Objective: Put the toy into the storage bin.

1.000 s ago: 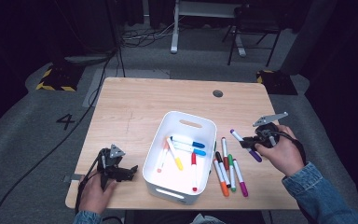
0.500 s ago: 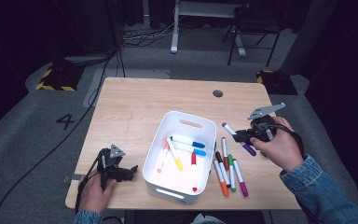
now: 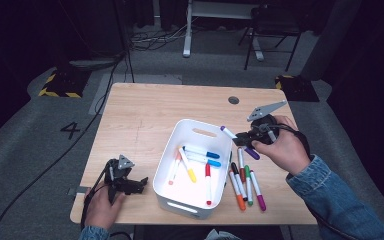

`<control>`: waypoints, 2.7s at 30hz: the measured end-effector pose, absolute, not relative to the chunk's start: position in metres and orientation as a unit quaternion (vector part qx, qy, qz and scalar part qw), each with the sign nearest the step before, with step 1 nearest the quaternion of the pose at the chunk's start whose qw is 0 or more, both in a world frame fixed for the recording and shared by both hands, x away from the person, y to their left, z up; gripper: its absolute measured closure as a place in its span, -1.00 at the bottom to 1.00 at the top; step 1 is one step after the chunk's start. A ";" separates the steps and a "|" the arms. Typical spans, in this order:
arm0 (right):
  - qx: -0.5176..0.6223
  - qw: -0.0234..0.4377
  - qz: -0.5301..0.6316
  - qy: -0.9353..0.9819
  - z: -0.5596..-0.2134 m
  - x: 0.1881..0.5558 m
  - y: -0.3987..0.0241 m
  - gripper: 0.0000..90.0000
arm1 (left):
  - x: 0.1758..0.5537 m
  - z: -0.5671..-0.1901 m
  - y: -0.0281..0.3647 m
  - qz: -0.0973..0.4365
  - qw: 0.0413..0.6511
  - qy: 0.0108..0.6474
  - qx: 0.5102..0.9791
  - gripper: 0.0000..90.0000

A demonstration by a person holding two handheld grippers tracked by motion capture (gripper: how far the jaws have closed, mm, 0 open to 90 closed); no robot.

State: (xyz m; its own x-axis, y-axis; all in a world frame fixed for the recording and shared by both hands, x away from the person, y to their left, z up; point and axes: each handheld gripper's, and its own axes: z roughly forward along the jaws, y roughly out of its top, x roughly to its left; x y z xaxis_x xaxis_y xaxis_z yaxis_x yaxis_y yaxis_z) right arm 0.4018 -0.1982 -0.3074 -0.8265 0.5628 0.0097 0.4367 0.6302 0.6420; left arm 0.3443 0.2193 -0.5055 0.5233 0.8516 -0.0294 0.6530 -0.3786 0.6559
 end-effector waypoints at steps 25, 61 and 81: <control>0.233 0.094 0.353 0.901 -0.305 0.429 -0.141 0.71 | 0.342 -0.505 0.219 0.160 0.311 0.463 0.814 -1.00; 0.188 0.084 0.277 0.939 -0.369 0.429 -0.110 0.71 | 0.342 -0.505 0.219 0.160 0.311 0.463 0.815 -1.00; 0.173 0.087 0.270 0.943 -0.371 0.421 -0.109 0.05 | 0.342 -0.505 0.219 0.160 0.311 0.463 0.815 -1.00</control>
